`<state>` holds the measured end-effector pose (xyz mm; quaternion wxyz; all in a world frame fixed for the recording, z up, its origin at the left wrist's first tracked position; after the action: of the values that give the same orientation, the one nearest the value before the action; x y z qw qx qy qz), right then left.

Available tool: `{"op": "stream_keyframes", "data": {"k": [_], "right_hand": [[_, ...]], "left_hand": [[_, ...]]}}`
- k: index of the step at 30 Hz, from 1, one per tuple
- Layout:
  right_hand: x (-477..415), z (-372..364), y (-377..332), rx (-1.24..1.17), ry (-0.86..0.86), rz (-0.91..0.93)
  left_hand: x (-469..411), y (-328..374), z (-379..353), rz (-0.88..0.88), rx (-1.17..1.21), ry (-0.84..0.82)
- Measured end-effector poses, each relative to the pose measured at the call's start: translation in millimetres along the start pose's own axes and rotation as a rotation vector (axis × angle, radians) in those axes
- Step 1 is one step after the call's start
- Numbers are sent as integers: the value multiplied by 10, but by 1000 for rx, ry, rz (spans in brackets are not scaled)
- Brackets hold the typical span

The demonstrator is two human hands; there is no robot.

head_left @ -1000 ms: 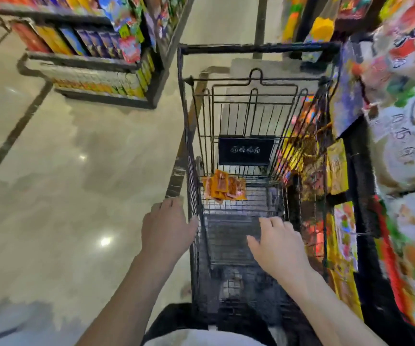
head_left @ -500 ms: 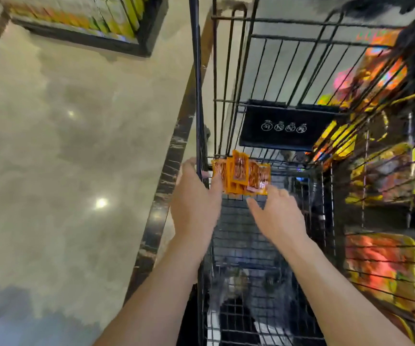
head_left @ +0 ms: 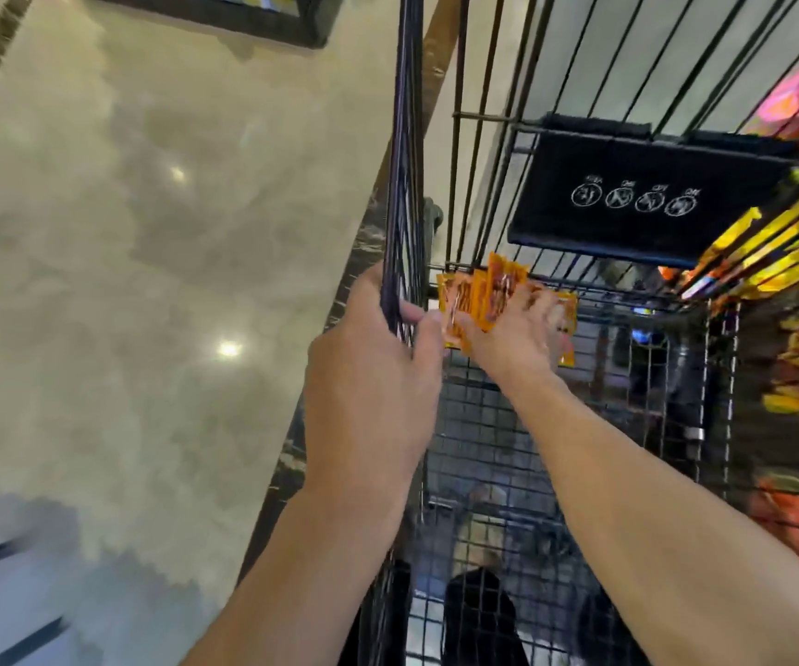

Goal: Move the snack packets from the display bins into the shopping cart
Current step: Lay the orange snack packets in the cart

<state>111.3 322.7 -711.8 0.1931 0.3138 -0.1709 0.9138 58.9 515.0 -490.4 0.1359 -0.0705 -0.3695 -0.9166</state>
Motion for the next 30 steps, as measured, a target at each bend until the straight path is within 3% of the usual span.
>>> {"op": "stream_keyframes", "data": {"k": [6,17,21,26,30], "right_hand": [[-119,-78,1,43,17,-56],[140,131,275,-384,72,130],[370,230,358,-664,102,260],[593,317,686,-1029,48,241],[762,386,951,-1204,-55,265]], "left_hand": [[1,10,-16,-19,2,19],[0,10,-1,8,51,21],[19,34,17,-7,56,29],[71,33,24,49,1,-15],[395,514,241,-242,-48,250]]}}
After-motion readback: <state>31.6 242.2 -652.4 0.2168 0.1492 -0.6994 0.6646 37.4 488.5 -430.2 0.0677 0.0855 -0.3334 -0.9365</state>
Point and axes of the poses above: each hand's wrist, its own x-axis away from the middle knuckle, its own z-axis out of the back of the hand, y = z × x, the point moved 9 cm from there along -x, towards the middle knuckle, and after that the axes turned 9 degrees about -y, right-handed, at the moved point
